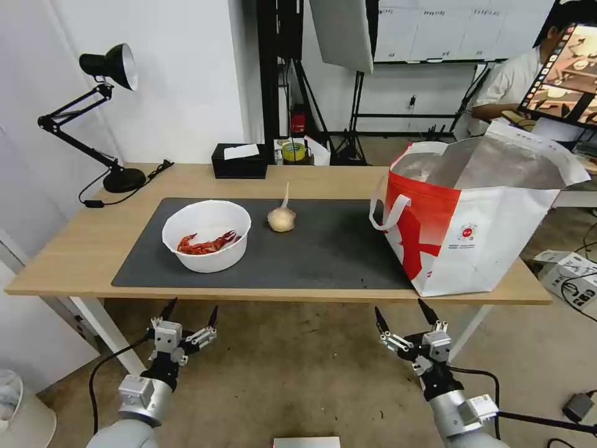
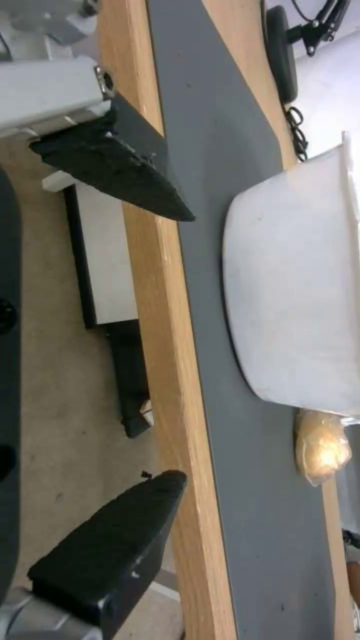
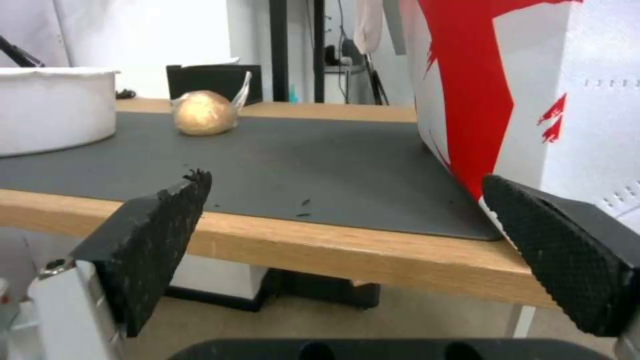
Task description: Pick up the trash from the table and place it into the takeout bag.
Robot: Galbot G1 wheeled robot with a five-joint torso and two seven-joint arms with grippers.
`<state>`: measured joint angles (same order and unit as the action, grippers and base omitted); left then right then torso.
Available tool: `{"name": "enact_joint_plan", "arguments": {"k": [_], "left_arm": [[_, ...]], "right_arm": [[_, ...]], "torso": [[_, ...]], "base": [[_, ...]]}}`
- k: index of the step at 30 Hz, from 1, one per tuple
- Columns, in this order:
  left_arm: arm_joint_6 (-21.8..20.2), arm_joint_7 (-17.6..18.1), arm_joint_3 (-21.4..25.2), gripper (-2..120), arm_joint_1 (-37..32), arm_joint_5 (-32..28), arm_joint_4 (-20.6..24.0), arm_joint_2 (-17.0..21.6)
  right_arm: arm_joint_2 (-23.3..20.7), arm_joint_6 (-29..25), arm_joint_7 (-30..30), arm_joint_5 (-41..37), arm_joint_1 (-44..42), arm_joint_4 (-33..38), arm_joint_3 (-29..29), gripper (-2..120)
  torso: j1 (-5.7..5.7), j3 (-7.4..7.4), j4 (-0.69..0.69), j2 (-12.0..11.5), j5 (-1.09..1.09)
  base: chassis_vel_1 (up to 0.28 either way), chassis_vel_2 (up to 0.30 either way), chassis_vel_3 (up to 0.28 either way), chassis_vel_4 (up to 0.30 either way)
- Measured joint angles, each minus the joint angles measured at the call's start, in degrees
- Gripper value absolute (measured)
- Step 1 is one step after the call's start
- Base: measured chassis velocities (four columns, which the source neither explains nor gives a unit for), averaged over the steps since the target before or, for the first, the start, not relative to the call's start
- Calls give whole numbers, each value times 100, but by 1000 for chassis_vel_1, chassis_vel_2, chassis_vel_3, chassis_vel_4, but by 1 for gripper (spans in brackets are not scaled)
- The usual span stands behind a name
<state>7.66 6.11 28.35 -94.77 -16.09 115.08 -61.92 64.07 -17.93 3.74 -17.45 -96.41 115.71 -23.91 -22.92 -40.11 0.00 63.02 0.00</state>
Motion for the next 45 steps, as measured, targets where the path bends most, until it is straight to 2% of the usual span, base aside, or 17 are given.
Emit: {"name": "enact_joint_plan", "arguments": {"k": [4,7,8,10,12,13,15,17,18,21,25,26,31,34,35,39,45], "left_arm": [[1,0,-10,100,33,-4,-26,0],[2,0,-41,100,73,-2,-73,-8],[2,0,-41,100,73,-2,-73,-8],[2,1,-62,100,98,-1,-93,-19],[2,1,-64,100,105,-1,-93,-22],[2,1,-59,100,113,-1,-95,-28],[1,2,-49,100,113,-3,-95,-31],[0,3,11,100,93,-11,-94,-35],[0,3,11,100,93,-11,-94,-35],[0,4,71,100,68,-14,-84,-29],[0,5,105,100,66,-24,-83,-25],[0,6,112,100,59,-26,-85,-24],[0,6,112,100,50,-27,-120,-20],[1,19,111,100,65,-33,-156,-26],[1,19,111,100,65,-33,-156,-26],[6,29,102,100,75,-36,-211,-37],[75,30,87,100,105,-38,-293,-60]], "right_arm": [[-103,114,21,-27,179,-4,189,100],[-276,408,94,-30,775,-26,749,100],[-276,408,94,-30,775,-26,749,100],[-345,675,174,-117,1326,-33,1104,100],[-365,732,194,-143,1468,-37,1188,100],[-436,891,264,-225,1894,-84,1439,100],[-470,948,296,-270,2062,-109,1544,100],[-588,1137,441,-481,2697,-248,1915,100],[-588,1137,441,-481,2697,-248,1915,100],[-656,1319,580,-759,3521,-501,2392,100],[-648,1550,681,-1057,4213,-788,2795,100],[-595,1666,774,-1193,4624,-1017,3034,100],[-390,1837,994,-1494,5407,-1614,3503,100],[-96,2093,1170,-1803,6290,-2348,3900,100],[-96,2093,1170,-1803,6290,-2348,3900,100],[237,2357,1184,-1961,6922,-3060,4160,100],[881,2592,979,-2096,7578,-4345,4457,100]], "torso": [[0,0,-2,0,0],[0,0,0,0,1],[0,0,0,0,1],[-1,0,1,0,1],[0,0,1,0,1],[-1,-1,1,0,0],[-1,-1,1,-1,0],[-1,-1,0,0,0],[-1,-1,0,0,0],[-1,-1,0,0,1],[-1,-1,0,0,-1],[-1,-1,0,0,-1],[-1,-1,0,-1,2],[-1,-1,1,0,-2],[-1,-1,1,0,-2],[-1,0,0,0,-2],[-1,-1,0,-1,0]], "base": [[0,0,0,0],[0,0,0,0],[0,0,0,0],[0,0,0,0],[0,0,0,0],[0,0,0,0],[0,0,0,0],[0,0,0,0],[0,0,0,0],[0,0,0,0],[0,0,0,0],[0,0,0,0],[0,0,0,0],[0,0,0,0],[0,0,0,0],[0,0,0,0],[0,0,0,0]]}}
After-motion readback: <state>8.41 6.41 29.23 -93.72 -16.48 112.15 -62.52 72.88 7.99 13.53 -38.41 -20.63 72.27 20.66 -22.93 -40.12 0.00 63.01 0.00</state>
